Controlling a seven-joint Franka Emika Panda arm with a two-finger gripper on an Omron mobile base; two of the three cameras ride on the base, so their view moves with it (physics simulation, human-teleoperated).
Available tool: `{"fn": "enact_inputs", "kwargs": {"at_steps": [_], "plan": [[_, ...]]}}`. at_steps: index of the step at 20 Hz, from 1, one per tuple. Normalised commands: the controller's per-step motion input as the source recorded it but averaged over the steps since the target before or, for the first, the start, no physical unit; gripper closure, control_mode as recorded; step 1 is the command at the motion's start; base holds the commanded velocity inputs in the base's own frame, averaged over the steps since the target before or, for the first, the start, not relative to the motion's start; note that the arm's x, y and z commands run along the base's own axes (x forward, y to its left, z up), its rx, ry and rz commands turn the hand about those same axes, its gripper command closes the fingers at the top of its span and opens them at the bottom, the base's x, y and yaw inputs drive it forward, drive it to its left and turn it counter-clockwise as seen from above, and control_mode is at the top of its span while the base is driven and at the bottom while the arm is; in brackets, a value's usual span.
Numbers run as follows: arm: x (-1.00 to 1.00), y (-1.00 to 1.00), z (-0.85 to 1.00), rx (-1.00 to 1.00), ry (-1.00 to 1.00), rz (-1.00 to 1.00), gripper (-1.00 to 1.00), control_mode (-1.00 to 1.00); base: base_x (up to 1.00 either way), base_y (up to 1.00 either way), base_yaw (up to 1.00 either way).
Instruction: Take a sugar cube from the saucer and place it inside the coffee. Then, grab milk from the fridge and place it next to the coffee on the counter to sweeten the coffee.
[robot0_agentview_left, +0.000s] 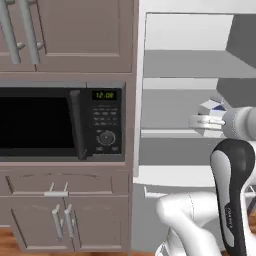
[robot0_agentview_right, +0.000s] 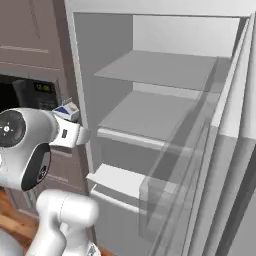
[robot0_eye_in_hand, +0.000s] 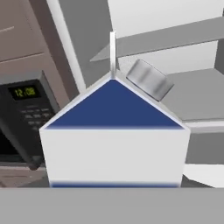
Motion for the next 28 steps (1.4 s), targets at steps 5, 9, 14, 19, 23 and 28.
{"fn": "enact_inputs", "kwargs": {"at_steps": [5, 9, 14, 19, 23, 28], "plan": [[0.00, 0.00, 0.00, 0.00, 0.00, 0.00, 1.00, 1.00, -0.25, 0.45, 1.00], [0.00, 0.00, 0.00, 0.00, 0.00, 0.00, 1.00, 1.00, -0.19, 0.45, 1.00], [0.00, 0.00, 0.00, 0.00, 0.00, 0.00, 1.00, 1.00, -0.04, 0.44, 0.98], [0.00, 0.00, 0.00, 0.00, 0.00, 0.00, 1.00, 1.00, 0.28, 0.71, 0.79], [0.00, 0.00, 0.00, 0.00, 0.00, 0.00, 1.00, 1.00, 0.99, 0.47, 0.55], [0.00, 0.00, 0.00, 0.00, 0.00, 0.00, 1.00, 1.00, 1.00, 0.05, 0.37]]}}
